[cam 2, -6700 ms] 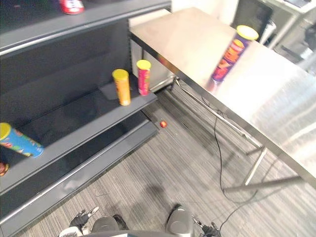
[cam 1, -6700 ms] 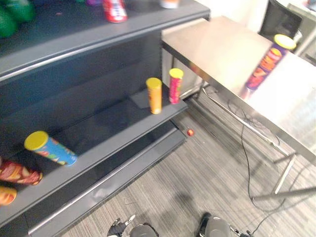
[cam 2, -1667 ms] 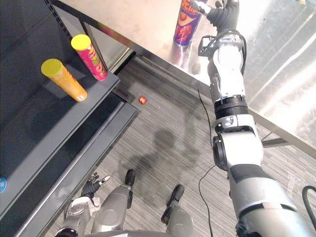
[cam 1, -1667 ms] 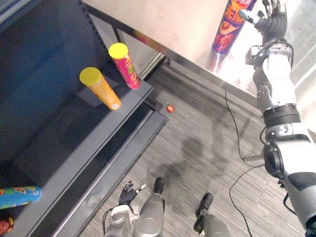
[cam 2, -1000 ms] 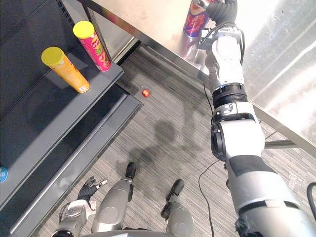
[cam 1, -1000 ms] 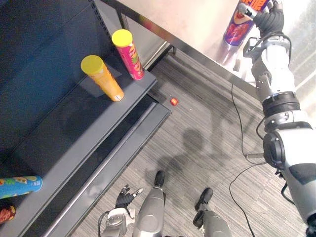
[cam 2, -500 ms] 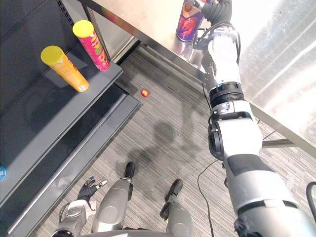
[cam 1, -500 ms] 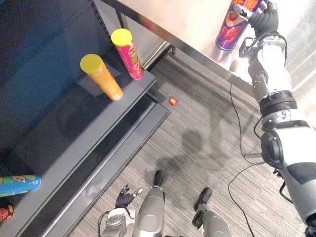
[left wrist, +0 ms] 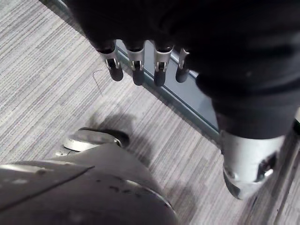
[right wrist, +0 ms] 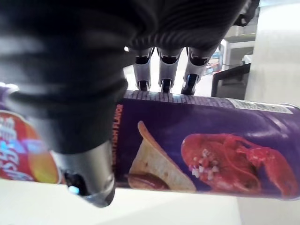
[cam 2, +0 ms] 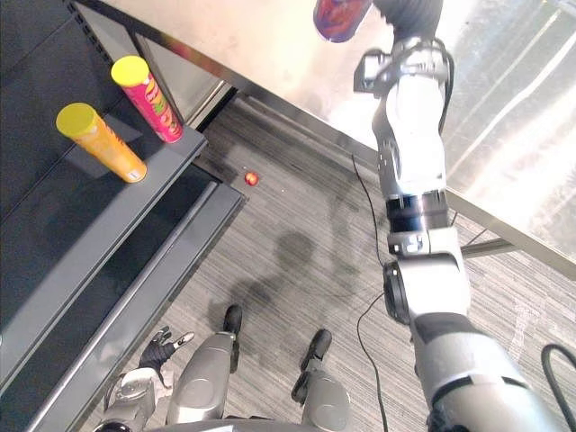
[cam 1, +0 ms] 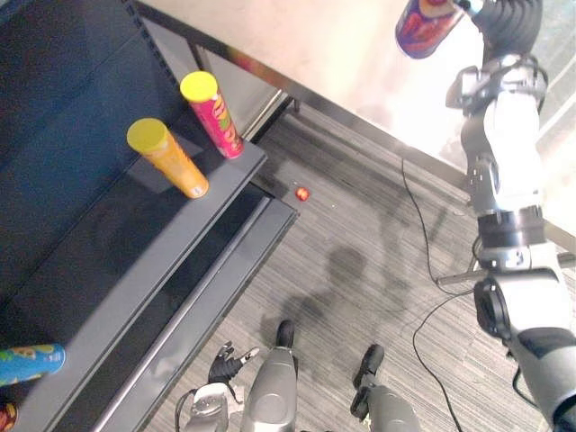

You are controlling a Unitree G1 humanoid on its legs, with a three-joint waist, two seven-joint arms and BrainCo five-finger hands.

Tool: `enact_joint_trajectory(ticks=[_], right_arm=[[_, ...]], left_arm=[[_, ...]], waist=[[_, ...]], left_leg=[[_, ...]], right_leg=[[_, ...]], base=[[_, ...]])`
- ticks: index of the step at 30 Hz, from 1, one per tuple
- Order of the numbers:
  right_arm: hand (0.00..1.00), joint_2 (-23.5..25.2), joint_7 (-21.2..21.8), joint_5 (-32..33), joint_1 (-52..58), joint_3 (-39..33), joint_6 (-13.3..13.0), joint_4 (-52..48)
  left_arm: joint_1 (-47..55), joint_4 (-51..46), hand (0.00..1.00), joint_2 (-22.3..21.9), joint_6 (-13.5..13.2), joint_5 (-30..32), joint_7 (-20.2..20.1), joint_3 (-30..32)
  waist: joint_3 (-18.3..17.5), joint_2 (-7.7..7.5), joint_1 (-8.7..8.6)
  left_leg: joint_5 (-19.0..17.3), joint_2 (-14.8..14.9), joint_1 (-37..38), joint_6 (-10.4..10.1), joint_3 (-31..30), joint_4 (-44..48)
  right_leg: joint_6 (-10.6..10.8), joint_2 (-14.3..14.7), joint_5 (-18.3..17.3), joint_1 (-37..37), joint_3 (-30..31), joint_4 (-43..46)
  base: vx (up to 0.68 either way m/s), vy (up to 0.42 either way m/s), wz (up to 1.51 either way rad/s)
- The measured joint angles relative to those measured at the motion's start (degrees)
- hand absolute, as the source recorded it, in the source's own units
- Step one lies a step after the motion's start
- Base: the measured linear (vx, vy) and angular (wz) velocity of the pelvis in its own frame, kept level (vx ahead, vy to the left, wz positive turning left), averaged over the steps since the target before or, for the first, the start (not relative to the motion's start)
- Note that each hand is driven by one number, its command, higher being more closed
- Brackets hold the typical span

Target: Put the gum and the chips on the shelf.

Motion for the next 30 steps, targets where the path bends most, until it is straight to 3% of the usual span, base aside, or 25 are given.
enact_joint_trajectory(ticks=[3,5,10,19,30], right_arm=[[1.0,0.39,1.62,0.04,9.02,0.34,0.01,-4.58],[1.0,2.06,3.21,0.1,15.07,0.33,0.0,-8.21],[1.0,2.84,6.89,0.24,27.59,0.21,-0.04,-15.65],[1.0,7.49,10.25,0.71,38.07,-1.72,-0.62,-21.23],[1.0,10.0,12.45,2.57,49.22,-4.68,-0.7,-27.33]], left_arm=[[1.8,0.27,0.0,-0.12,0.1,1.74,-0.31,0.52],[3.0,0.66,0.0,-0.16,0.2,2.81,-0.44,1.1],[3.78,2.48,0.0,-0.33,0.94,4.48,-1.0,1.97],[5.58,3.92,0.0,-0.2,1.25,6.59,-2.49,3.73],[6.9,4.62,0.0,-0.27,1.42,6.59,-2.79,4.89]], waist=[[-2.89,-0.05,-0.79],[-4.51,-0.05,-2.19],[-7.66,-0.19,-2.87],[-11.25,-1.12,-4.76],[-13.08,-1.55,-5.63]], left_leg=[[0.02,-0.13,1.7,-0.01,0.56,-1.19],[0.04,-0.09,3.15,-0.03,0.91,-2.16],[0.17,0.01,5.57,-0.16,1.86,-3.95],[1.01,-0.31,7.95,-0.3,2.19,-5.81],[1.41,-0.63,10.83,-0.32,4.16,-7.73]], right_leg=[[0.01,0.05,0.0,0.76,0.73,-0.44],[0.01,0.2,0.0,1.57,1.35,-0.76],[0.01,0.35,0.0,2.76,2.26,-1.38],[0.02,0.11,-0.01,3.96,2.78,-1.36],[0.03,-0.18,-0.02,4.64,4.69,-1.26]], base=[[0.05,0.0,-0.15],[0.05,0.0,-0.15],[0.01,-0.008,-0.1],[-0.01,0.0,-0.02],[-0.01,0.001,-0.09]])
